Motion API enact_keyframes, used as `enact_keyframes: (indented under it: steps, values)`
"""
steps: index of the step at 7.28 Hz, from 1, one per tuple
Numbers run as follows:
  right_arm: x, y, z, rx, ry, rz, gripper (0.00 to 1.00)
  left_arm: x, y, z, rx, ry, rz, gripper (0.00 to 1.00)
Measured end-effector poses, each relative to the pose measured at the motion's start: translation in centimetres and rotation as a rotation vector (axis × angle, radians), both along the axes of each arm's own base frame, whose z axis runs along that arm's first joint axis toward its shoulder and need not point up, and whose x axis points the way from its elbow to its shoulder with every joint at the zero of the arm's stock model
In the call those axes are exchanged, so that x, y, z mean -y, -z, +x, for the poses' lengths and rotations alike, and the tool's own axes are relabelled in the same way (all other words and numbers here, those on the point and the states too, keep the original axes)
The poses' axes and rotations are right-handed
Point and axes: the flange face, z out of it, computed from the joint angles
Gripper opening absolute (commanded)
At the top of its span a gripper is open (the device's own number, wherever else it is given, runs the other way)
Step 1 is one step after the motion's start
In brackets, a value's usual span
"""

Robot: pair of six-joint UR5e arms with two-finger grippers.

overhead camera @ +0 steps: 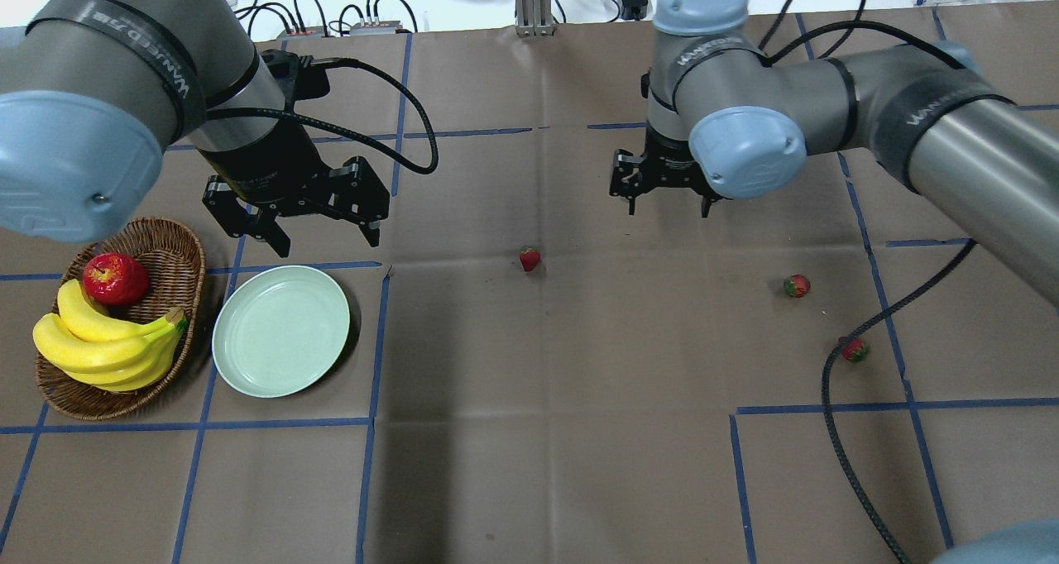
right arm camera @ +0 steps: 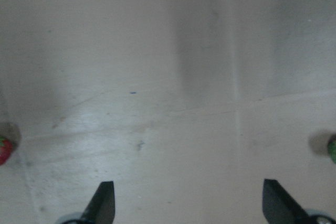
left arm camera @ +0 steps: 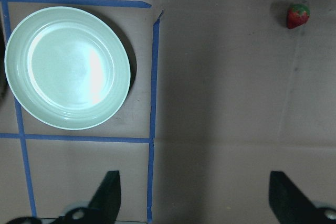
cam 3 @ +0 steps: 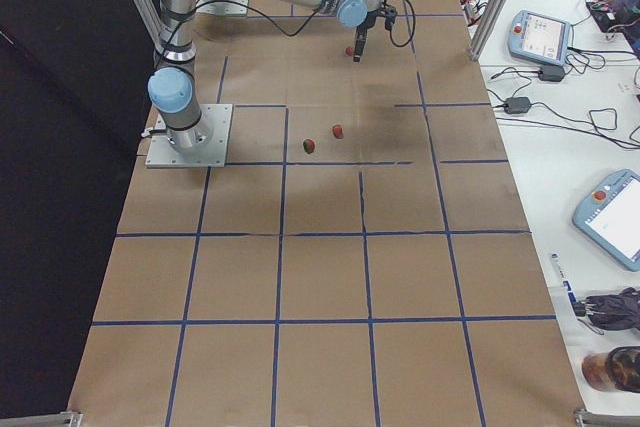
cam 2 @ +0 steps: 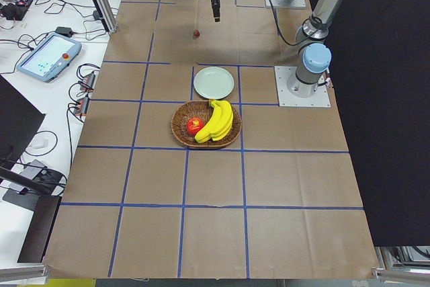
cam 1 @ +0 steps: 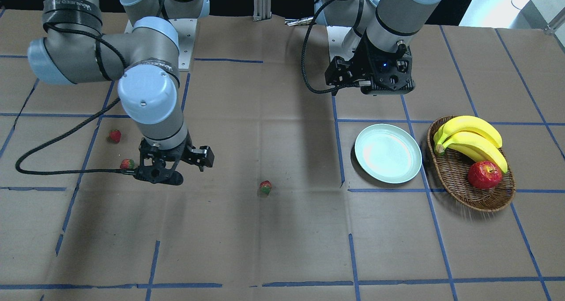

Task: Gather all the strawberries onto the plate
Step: 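Move the right gripper back to the strawberries while the left gripper reaches mid-table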

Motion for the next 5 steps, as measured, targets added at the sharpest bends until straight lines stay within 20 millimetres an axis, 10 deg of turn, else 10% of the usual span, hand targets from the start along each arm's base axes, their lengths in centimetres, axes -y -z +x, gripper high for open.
enact_keyframes:
  steps: [5]
  values:
    - [-7.0, 6.4, -17.0, 0.019, -0.185, -0.074, 1.0, 6.6, 8.1, -5.3, -0.059, -0.02, -0.053, 1.0]
